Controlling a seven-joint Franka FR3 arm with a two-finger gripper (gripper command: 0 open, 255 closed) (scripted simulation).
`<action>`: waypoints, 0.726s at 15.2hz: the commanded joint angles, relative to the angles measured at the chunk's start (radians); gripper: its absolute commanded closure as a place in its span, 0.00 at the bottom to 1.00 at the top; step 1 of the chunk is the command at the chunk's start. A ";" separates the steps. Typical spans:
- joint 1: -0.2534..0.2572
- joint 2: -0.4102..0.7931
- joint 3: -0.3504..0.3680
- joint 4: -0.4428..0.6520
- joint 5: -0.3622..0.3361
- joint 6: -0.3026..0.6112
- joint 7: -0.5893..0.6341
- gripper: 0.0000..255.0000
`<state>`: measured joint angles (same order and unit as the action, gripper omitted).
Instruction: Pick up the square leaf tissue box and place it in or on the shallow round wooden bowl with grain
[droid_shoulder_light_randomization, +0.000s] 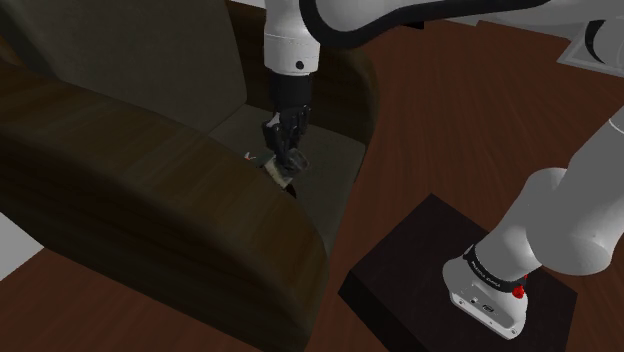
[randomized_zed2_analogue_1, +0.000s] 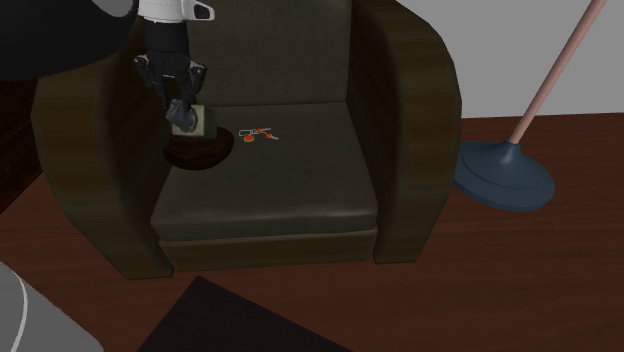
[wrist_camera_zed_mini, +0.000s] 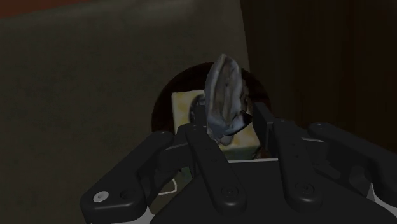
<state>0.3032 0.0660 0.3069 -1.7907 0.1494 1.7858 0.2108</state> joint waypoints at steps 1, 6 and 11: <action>0.027 0.034 0.022 0.055 -0.010 -0.013 0.055 1.00; 0.029 0.042 0.022 -0.003 -0.010 0.052 0.048 1.00; 0.030 0.054 0.022 -0.055 -0.011 0.116 0.041 1.00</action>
<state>0.3334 0.1166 0.3298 -1.8387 0.1387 1.8890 0.2538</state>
